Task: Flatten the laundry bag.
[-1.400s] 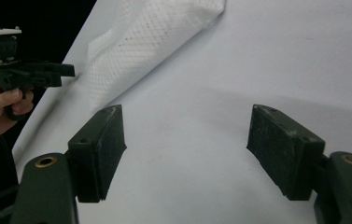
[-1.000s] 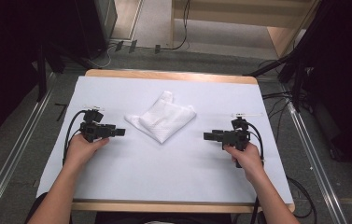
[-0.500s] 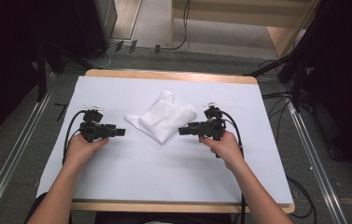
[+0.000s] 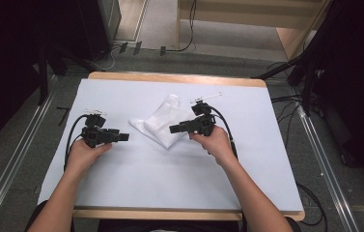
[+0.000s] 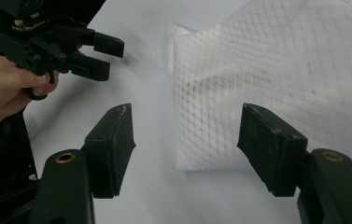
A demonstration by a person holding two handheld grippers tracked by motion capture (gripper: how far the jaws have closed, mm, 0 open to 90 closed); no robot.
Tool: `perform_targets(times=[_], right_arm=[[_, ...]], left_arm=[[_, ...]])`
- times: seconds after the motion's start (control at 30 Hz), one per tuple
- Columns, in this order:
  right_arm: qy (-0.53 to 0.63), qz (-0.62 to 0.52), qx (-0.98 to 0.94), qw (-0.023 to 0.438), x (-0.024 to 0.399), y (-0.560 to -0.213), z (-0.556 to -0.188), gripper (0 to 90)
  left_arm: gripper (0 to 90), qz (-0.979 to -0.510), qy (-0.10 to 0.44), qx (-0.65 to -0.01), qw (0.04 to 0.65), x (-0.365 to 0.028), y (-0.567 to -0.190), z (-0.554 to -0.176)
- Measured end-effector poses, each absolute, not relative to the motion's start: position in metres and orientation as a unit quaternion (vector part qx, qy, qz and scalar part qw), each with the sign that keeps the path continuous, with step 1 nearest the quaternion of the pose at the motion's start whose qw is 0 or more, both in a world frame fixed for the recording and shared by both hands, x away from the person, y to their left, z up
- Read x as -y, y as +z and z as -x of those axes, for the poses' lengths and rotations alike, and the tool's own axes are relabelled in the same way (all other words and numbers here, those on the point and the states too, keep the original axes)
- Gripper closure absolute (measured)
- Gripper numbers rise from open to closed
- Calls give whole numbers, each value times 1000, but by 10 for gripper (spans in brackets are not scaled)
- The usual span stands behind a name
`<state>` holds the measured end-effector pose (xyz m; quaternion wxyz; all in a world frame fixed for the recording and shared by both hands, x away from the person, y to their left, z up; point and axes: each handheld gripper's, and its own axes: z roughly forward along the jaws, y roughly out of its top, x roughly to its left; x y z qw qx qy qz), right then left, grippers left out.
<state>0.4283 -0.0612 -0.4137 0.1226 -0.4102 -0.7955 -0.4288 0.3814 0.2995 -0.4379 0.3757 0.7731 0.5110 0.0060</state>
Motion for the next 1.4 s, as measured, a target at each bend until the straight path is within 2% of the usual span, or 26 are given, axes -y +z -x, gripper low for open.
perform_targets(times=[0.7, 1.17, 1.33, 1.4], right_arm=[[-386, 377, 835, 113, -11, -422, -463, 371], [-312, 379, 869, 58, -52, -440, -479, 282], [-298, 372, 878, 41, -62, -444, -476, 290], [-288, 368, 884, 20, -66, -444, -474, 348]], left_arm=[[379, -765, 18, -517, 384, -315, -435, -360], [375, -763, 15, -519, 385, -315, -436, -361], [375, -763, 15, -518, 385, -316, -436, -361], [375, -763, 15, -518, 385, -316, -436, -361]])
